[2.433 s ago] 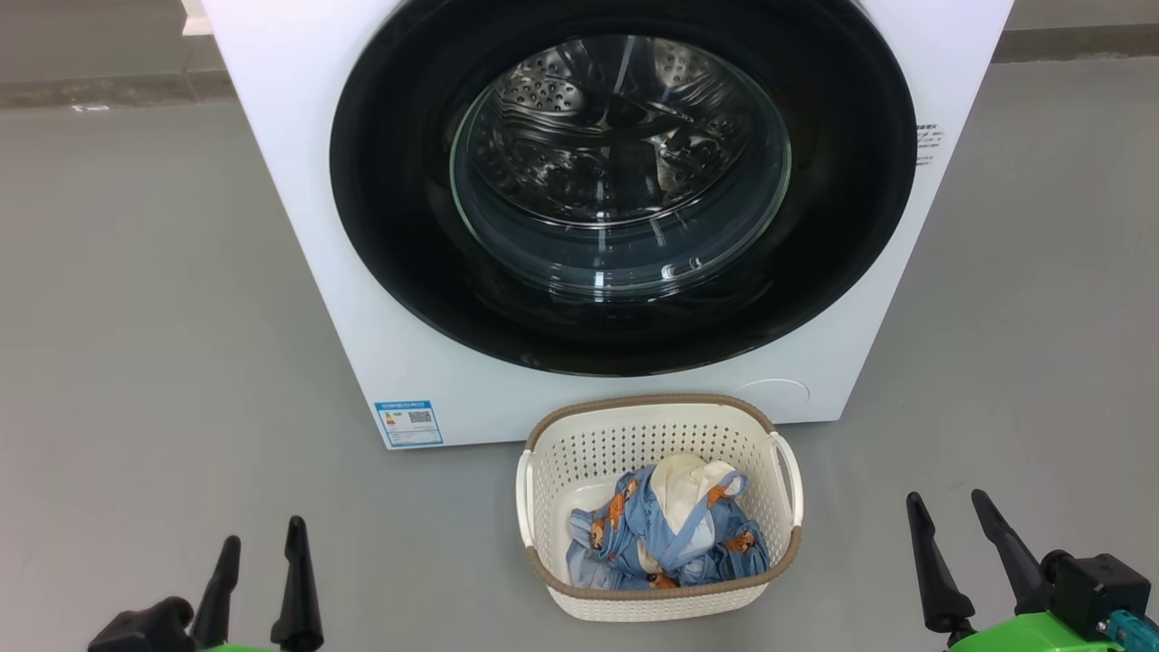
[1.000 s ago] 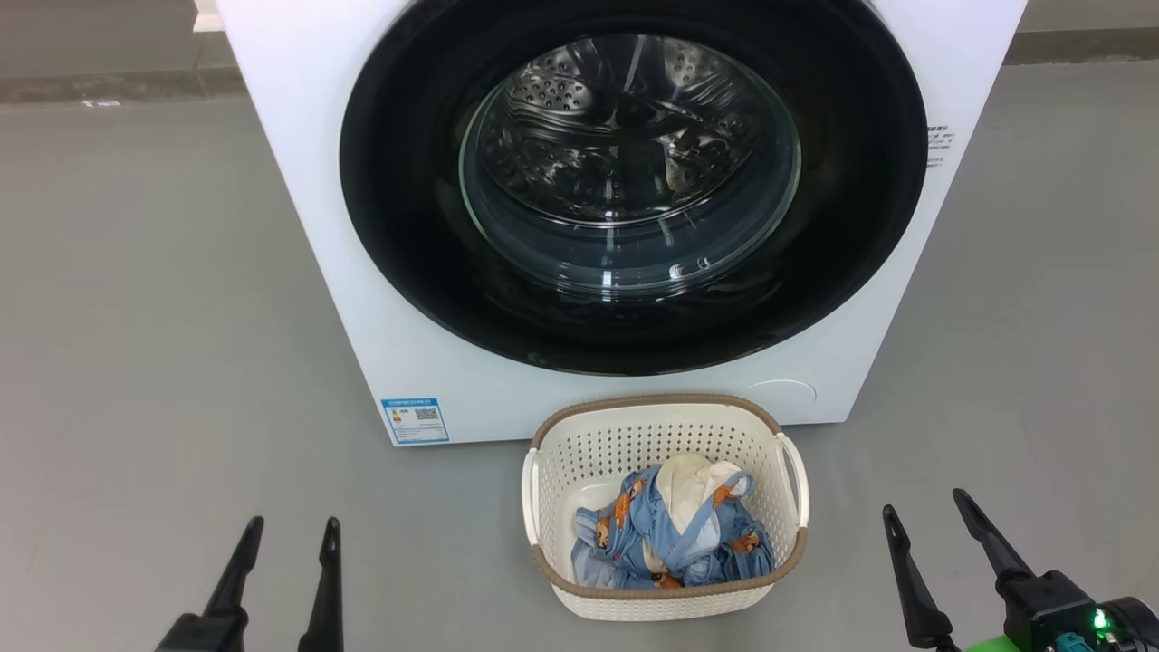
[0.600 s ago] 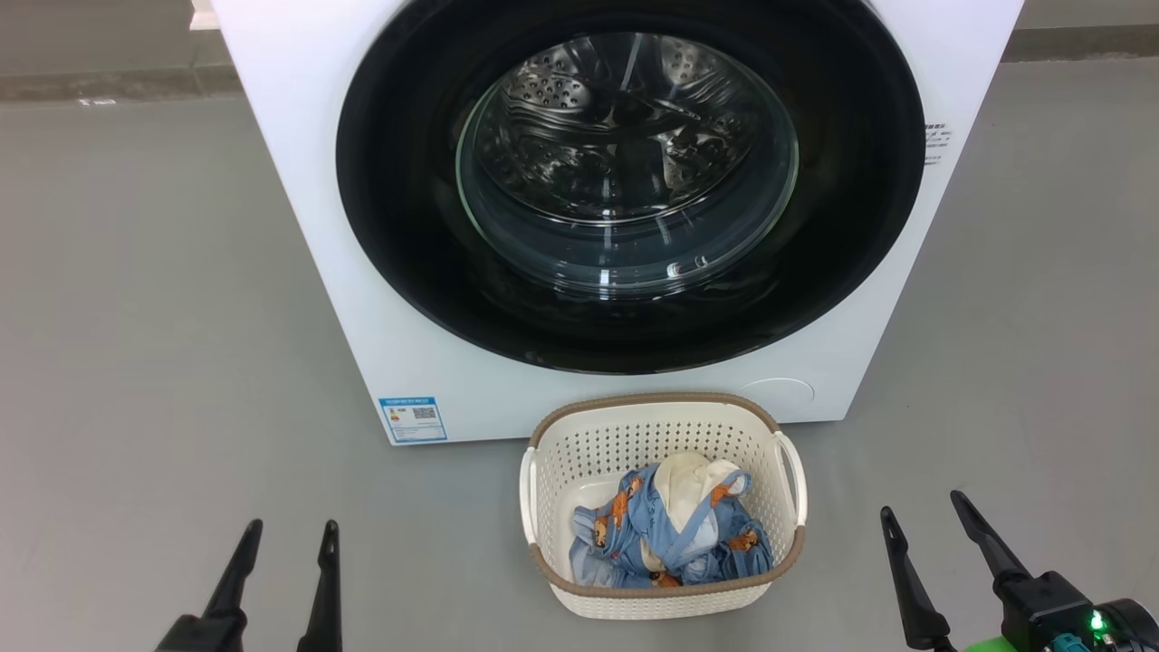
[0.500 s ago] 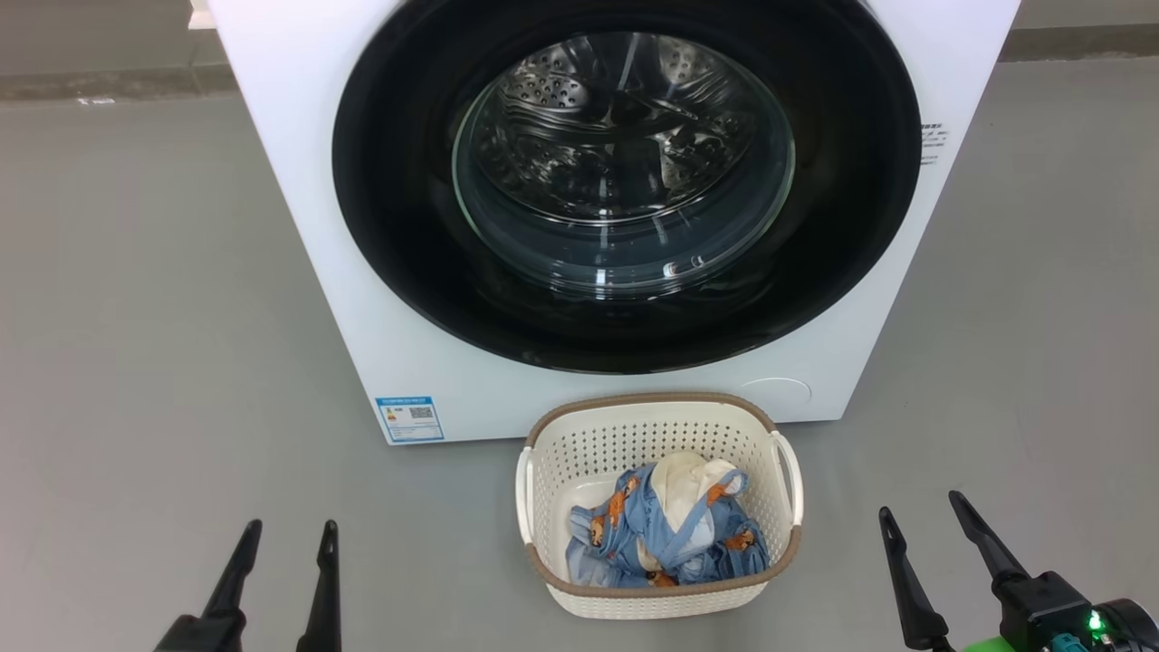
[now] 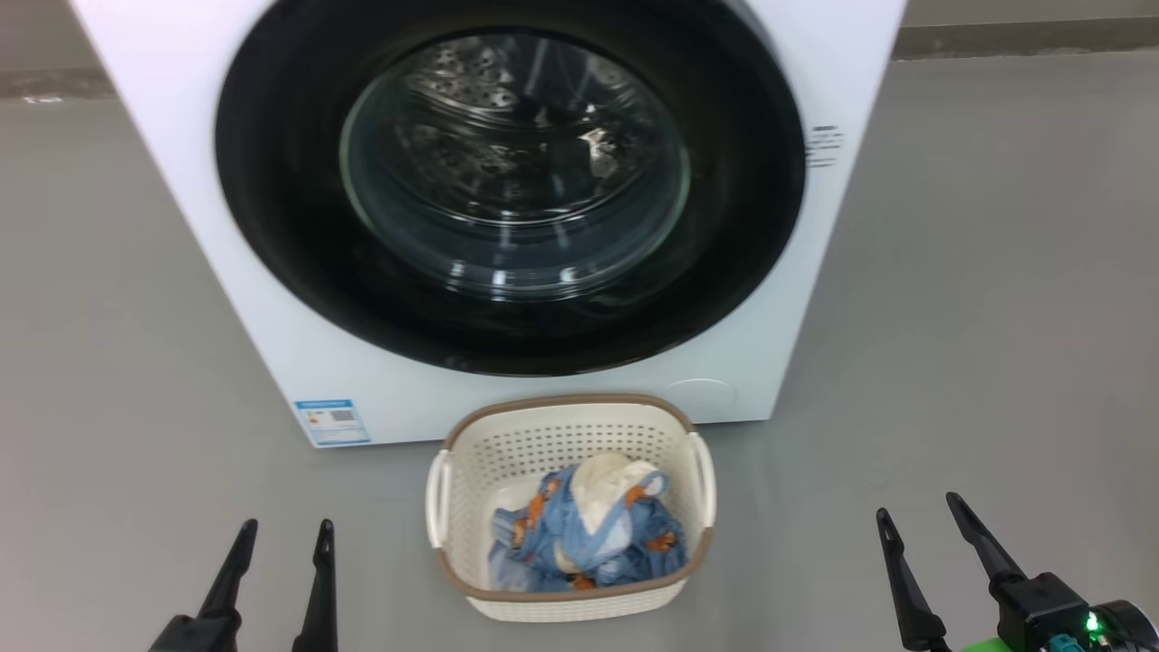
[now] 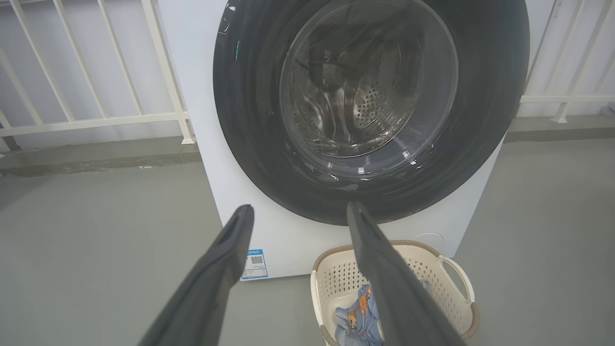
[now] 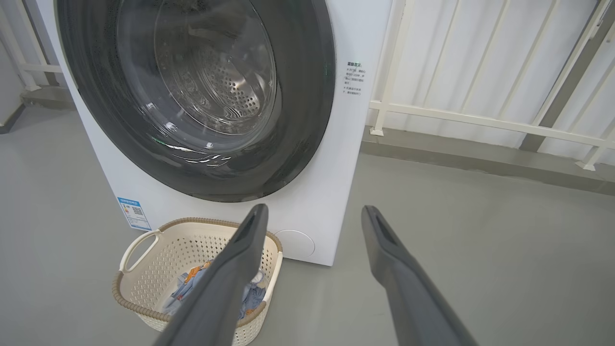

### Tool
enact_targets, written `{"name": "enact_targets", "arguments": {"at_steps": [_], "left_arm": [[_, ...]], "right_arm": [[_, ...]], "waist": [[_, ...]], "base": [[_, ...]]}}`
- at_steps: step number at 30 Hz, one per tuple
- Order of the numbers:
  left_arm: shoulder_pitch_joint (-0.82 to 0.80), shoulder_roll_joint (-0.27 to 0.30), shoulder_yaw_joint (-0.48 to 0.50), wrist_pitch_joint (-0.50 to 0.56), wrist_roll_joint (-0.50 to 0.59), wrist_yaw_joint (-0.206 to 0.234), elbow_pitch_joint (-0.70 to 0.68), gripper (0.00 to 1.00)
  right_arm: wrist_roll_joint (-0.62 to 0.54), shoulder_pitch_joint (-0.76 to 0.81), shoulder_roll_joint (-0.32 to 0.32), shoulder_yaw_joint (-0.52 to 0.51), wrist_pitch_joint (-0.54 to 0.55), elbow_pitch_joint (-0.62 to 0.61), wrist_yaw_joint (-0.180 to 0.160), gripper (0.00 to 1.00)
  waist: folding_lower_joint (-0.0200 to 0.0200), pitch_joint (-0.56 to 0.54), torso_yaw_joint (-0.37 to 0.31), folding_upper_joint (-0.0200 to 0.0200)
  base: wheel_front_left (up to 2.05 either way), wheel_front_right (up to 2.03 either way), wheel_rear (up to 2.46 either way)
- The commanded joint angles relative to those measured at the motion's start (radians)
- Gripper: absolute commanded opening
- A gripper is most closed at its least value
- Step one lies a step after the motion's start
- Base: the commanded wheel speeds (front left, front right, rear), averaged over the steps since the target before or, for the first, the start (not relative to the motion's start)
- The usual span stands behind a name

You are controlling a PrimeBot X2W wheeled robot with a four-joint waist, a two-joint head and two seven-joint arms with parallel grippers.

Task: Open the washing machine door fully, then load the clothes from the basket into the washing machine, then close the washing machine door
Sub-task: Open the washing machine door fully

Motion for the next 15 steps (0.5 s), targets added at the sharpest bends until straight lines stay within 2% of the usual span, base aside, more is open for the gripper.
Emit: {"name": "enact_targets", "arguments": {"at_steps": [1,8,15], "left_arm": [[-0.017,0.009,0.034,-0.007,-0.008,-0.002,-0.026,1.0],[-0.021,0.009,0.039,-0.007,-0.025,0.007,-0.039,1.0],[-0.022,0.009,0.037,-0.007,-0.029,0.007,-0.035,1.0]], "right_arm": [[0.003,-0.012,-0.01,0.025,-0.012,-0.022,0.002,1.0],[0.003,-0.013,-0.01,0.026,-0.012,-0.02,0.002,1.0],[0.004,-0.015,-0.009,0.025,-0.012,-0.017,0.002,1.0]], "waist": [[0.0,0.0,0.0,-0.0001],[0.0,0.004,-0.004,-0.0001],[0.0,0.001,-0.005,-0.0001]], "base": [[1.23,1.23,-2.46],[1.07,1.07,-2.13],[0.53,0.53,-1.05]]}}
